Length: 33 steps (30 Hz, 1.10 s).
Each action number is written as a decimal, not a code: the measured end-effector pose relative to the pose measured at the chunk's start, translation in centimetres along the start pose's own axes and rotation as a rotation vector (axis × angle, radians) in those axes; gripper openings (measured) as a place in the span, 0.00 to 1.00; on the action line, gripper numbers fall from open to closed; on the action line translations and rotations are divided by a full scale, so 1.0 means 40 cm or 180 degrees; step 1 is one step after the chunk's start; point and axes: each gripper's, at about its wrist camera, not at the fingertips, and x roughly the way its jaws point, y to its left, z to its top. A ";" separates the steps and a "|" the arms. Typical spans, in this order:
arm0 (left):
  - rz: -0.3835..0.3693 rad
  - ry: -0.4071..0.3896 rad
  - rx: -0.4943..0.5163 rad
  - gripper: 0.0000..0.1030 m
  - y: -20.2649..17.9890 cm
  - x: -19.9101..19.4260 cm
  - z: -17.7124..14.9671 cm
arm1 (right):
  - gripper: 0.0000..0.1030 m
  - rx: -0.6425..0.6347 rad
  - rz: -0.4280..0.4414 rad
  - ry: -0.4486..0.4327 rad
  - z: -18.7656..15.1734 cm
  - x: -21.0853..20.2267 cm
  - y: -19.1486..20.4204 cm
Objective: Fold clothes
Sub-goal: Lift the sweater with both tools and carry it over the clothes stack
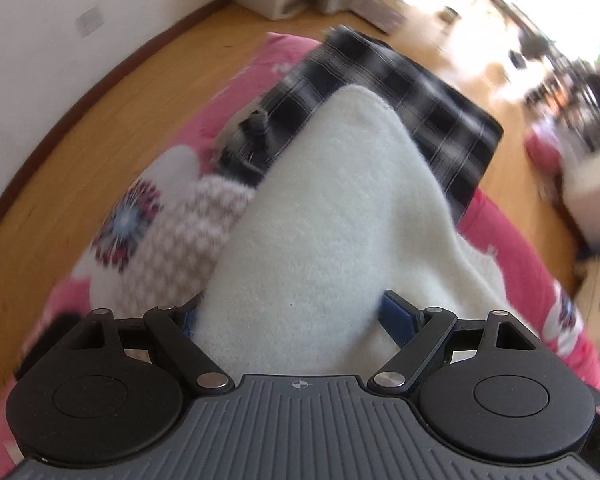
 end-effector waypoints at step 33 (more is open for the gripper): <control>-0.0398 -0.0790 -0.0335 0.81 0.178 -0.061 -0.108 | 0.63 -0.0421 0.0223 0.0404 -0.050 0.236 0.061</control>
